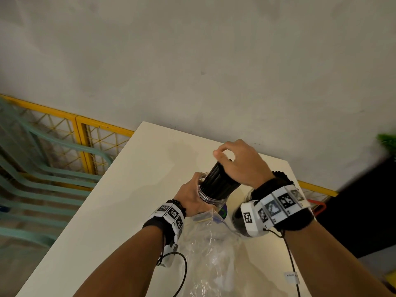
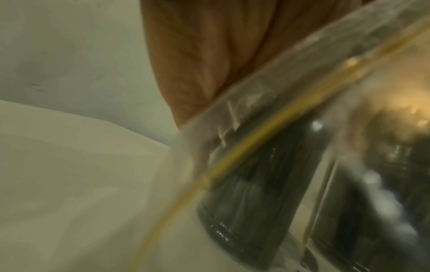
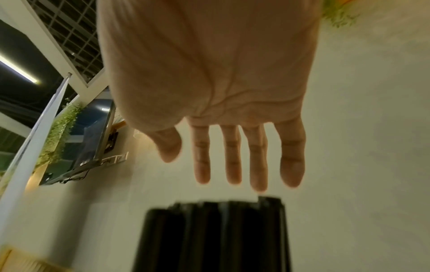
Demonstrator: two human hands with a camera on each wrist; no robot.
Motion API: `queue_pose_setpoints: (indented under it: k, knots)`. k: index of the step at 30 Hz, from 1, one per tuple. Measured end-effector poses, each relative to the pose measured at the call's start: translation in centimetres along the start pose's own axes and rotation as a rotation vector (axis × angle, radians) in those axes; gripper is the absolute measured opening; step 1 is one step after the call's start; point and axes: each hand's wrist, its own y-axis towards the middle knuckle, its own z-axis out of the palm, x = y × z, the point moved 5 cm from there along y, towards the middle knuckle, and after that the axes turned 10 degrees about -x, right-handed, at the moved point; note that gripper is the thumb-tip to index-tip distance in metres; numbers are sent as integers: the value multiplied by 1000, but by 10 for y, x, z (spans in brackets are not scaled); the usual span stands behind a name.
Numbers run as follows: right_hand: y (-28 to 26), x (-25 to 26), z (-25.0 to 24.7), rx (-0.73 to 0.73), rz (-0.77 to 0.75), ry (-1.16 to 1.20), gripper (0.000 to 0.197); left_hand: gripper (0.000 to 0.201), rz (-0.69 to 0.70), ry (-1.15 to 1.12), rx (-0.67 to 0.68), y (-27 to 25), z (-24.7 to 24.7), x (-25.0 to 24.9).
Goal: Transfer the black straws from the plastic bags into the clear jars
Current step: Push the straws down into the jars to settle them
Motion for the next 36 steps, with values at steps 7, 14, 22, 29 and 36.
queue_pose_setpoints:
  k: [7,14,22,29,36]
  knots:
    - [-13,-2,43,-87,-105,-179,26,92,-2,29,-5,1,0,0]
    - [-8,-5,45,-92,-243,-172,23,102,-12,32,31,-4,-4,-6]
    - [-5,-6,38,120,-115,-136,42,110,-16,25,54,-7,-6,-10]
    - [13,-34,-27,-47,-17,19,38,115,-72,-13,65,-10,-6,-9]
    - [-9,-20,19,84,-42,-4,48,120,-94,36,90,-14,-8,-18]
